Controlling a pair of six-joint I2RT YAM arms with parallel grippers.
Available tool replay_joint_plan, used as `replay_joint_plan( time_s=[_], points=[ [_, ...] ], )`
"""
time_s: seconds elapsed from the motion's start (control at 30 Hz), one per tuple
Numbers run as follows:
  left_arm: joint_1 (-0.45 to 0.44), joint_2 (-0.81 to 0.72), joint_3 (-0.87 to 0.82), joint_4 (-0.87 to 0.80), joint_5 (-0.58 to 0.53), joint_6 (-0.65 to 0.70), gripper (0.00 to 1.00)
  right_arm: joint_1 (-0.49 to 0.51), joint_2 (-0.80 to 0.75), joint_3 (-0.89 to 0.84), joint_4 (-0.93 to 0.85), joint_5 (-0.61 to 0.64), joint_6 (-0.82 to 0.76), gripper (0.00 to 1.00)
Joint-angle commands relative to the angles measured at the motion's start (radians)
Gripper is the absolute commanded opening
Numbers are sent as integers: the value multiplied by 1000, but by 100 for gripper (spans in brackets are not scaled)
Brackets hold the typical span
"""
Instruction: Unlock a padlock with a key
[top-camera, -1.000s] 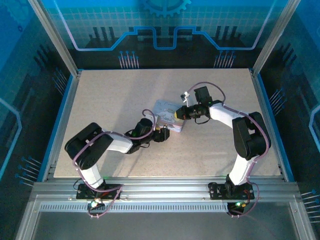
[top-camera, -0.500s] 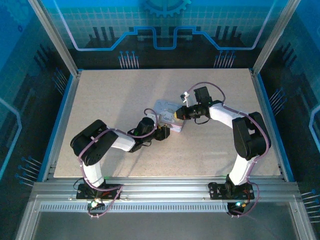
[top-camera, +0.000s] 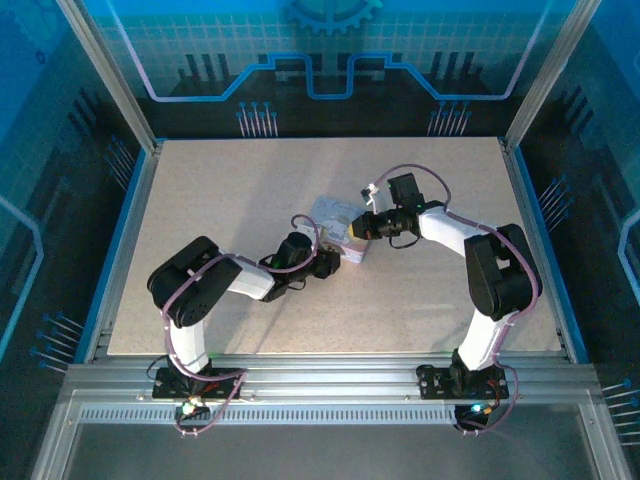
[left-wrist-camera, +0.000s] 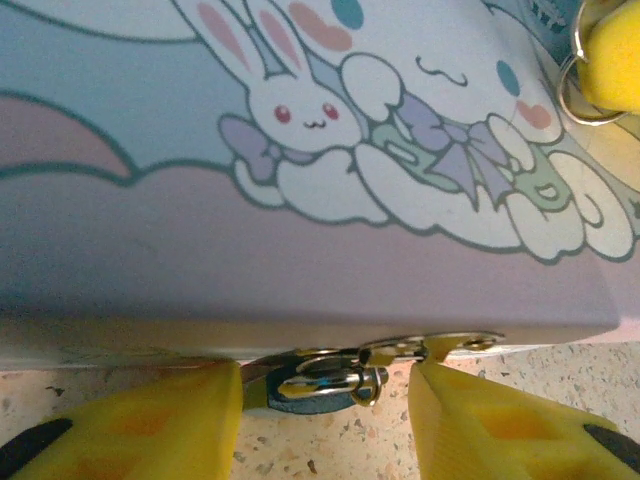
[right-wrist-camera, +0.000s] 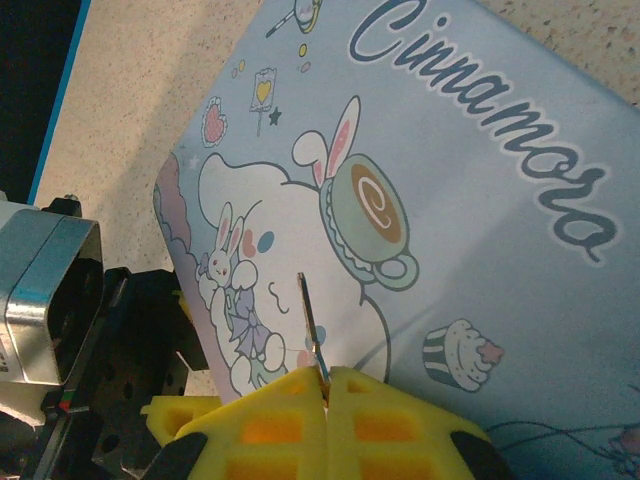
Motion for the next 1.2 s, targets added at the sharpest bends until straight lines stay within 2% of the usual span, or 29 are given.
replay_joint_plan(
  time_s=[0.0, 0.23, 0.63, 1.17],
  points=[
    [-25, 33, 35, 26, 65, -17, 46, 18, 14, -42, -81, 46, 5, 0],
    [-33, 41, 51, 19, 66, -19, 43, 19, 11, -42, -79, 46, 9, 0],
    [-33, 38, 52, 19, 66, -28, 30, 25, -2, -52, -73, 52, 18, 0],
    [-34, 20, 39, 30, 63, -66, 25, 25, -70, -47, -47, 56, 14, 0]
  ],
)
